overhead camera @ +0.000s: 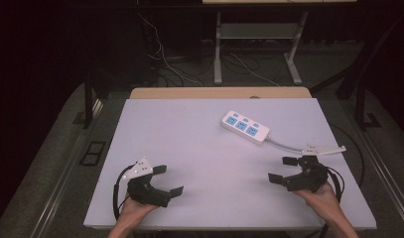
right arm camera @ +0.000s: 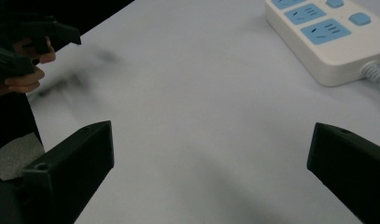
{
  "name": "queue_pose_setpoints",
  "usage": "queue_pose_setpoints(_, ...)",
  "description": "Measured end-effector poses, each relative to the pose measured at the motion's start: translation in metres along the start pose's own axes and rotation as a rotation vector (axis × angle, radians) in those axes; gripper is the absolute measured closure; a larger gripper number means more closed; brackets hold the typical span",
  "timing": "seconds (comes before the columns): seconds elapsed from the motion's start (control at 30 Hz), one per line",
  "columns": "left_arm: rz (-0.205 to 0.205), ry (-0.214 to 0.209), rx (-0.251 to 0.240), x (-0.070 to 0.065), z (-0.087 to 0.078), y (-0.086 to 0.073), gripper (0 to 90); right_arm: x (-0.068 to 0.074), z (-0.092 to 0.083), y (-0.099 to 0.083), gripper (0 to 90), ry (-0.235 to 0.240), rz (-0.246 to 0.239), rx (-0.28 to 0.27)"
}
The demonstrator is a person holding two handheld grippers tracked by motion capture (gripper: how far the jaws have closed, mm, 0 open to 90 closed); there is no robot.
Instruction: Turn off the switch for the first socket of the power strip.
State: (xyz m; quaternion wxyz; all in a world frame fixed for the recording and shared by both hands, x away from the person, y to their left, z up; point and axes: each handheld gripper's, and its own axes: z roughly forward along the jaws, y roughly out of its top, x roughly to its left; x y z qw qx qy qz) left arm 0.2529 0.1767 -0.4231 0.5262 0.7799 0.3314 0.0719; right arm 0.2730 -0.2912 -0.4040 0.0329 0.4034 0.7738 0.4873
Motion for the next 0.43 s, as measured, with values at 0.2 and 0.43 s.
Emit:
queue_pose_setpoints(0.2,0.004,-0.002,0.002,0.000,0.001,0.000,0.0,0.003,0.003,-0.018,0.4,-0.009,0.004,0.006)
queue_pose_setpoints(0.43,0.000,0.000,0.002,0.000,0.001,0.000,0.0,0.006,0.000,-0.027,0.4,-0.019,-0.004,0.002)
